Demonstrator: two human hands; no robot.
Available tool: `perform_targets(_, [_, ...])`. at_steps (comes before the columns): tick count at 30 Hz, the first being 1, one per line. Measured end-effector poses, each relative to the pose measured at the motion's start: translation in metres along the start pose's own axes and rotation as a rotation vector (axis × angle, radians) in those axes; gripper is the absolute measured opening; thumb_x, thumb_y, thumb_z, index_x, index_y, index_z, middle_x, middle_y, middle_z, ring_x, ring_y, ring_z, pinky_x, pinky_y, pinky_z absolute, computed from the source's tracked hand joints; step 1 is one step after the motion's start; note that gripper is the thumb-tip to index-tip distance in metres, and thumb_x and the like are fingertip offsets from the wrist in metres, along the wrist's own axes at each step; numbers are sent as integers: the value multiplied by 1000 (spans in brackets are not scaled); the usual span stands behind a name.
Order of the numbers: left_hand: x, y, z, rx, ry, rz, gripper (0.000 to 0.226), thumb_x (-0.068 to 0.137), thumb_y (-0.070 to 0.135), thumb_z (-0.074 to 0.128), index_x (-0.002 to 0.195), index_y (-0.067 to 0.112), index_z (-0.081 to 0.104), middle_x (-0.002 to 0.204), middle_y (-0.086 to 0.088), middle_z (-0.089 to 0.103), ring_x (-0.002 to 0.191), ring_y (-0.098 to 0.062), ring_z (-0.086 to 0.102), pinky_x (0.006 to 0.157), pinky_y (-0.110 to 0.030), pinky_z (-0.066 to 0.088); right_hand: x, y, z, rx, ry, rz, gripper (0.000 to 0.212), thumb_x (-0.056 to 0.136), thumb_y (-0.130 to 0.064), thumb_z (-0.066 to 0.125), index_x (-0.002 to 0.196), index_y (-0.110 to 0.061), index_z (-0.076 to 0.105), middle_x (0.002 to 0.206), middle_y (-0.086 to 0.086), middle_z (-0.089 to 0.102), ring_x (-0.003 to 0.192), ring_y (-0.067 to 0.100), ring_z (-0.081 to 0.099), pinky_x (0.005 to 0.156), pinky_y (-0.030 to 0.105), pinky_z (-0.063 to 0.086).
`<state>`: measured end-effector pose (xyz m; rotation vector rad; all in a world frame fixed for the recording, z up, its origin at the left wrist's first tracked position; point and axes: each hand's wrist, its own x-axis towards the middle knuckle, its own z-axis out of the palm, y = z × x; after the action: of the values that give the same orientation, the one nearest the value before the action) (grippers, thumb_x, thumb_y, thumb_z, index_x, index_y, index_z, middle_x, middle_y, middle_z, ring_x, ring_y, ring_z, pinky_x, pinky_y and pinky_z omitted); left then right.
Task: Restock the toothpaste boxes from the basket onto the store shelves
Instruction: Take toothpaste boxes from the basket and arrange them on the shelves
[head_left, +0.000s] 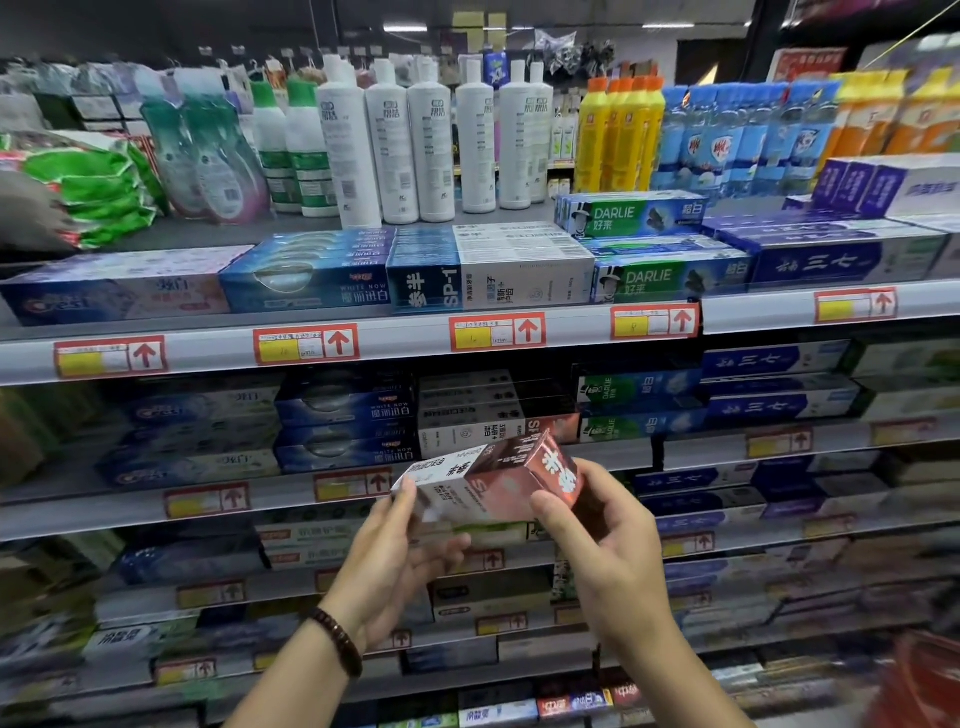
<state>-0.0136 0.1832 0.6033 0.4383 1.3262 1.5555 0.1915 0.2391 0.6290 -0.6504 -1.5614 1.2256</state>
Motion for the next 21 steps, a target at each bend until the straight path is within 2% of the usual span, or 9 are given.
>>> perform_targets(3, [0, -2, -6, -54, 33, 2, 37, 111, 34, 44, 134, 11, 60, 114, -22, 76, 109, -45, 72, 105, -61, 53, 5, 5, -4, 74, 29, 62, 22, 97, -34, 71, 113, -20, 76, 108, 5, 79, 102, 23, 75, 87, 38, 62])
perform_targets(7, [-1, -3, -14, -40, 47, 38, 30, 112, 20, 44, 137, 15, 58, 121, -17, 75, 110, -40, 74, 102, -58, 54, 14, 13, -9, 233, 56, 150, 27, 97, -29, 66, 116, -12, 75, 113, 13, 79, 109, 30, 75, 96, 52, 59])
perform_targets(11, [0, -1, -19, -12, 45, 91, 31, 110, 16, 47, 139, 19, 56, 128, -14, 73, 112, -35, 74, 91, -47, 62, 22, 17, -12, 347, 94, 198, 40, 93, -27, 66, 127, -7, 64, 114, 12, 78, 112, 33, 75, 92, 47, 62])
perform_targets(14, [-1, 0, -20, 3, 61, 134, 31, 107, 13, 50, 137, 19, 56, 130, -14, 70, 111, -34, 74, 92, -47, 60, 28, 26, -16, 396, 143, 221, 43, 91, -28, 67, 128, -9, 57, 116, 19, 76, 113, 37, 74, 92, 52, 62])
perform_targets(17, [-1, 1, -20, 25, 92, 192, 31, 105, 11, 53, 135, 20, 57, 128, -10, 71, 109, -30, 75, 91, -45, 60, 35, 34, -20, 416, 162, 252, 41, 93, -32, 66, 126, -10, 58, 122, 25, 72, 115, 39, 72, 94, 56, 61])
perform_targets(21, [2, 4, -22, 63, 133, 282, 28, 105, 12, 56, 131, 23, 58, 126, -3, 73, 112, -26, 73, 90, -44, 60, 45, 42, -26, 322, 190, 281, 28, 100, -21, 66, 126, -10, 69, 118, 15, 77, 114, 34, 73, 84, 41, 61])
